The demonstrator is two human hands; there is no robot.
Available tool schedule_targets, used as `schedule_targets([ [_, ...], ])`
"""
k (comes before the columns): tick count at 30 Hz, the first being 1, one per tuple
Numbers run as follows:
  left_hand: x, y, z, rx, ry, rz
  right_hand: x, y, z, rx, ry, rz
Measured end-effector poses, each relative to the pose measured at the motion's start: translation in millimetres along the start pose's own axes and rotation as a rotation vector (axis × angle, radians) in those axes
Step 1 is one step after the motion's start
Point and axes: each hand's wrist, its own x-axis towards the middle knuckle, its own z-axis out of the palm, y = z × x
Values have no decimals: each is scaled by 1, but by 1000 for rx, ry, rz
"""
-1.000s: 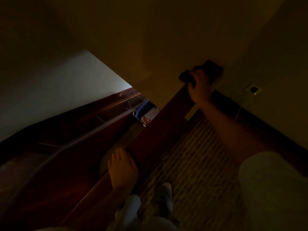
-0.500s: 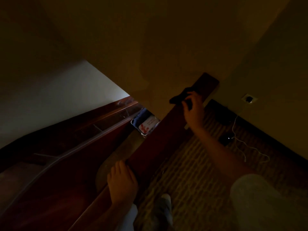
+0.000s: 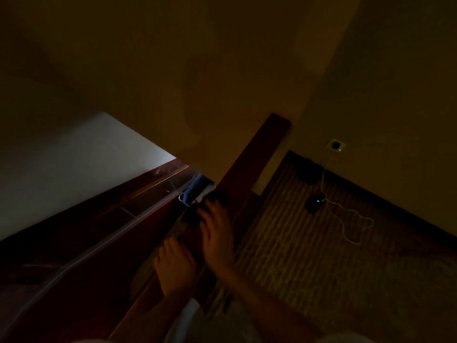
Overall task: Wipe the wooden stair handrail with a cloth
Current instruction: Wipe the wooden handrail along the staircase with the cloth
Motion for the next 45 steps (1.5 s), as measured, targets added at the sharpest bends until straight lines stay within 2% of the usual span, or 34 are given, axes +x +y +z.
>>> schedule_targets([
  [3,0,0,1,-27,30,19,-46,-11,7,81,-13,-66],
  [6,0,0,0,40,13,-10,-25,10,-12,79,-127,-138],
  [8,-1,-1,1,-19,37,-2,6,26,-25,44,-180,-124],
  [16,1,-7,9,-25,120,55,163,84,-82,-71,-46,76],
  [22,3,-13,23,32,338,131,260,121,-104,-192,-12,167],
  [27,3,-14,23,-24,282,94,303,135,-111,-306,21,208],
  [30,3,-7,13,-51,180,62,278,124,-99,-241,89,240],
  [34,2,-6,6,-24,71,51,181,78,-72,-28,214,223],
  [38,1,-3,6,13,84,49,61,18,-25,67,264,243],
  [41,3,-8,6,4,83,92,-9,-19,8,139,388,280],
  [43,6,-12,8,23,89,132,-41,-33,21,283,512,385],
  [45,5,-12,8,36,107,167,-68,-39,30,495,622,587],
])
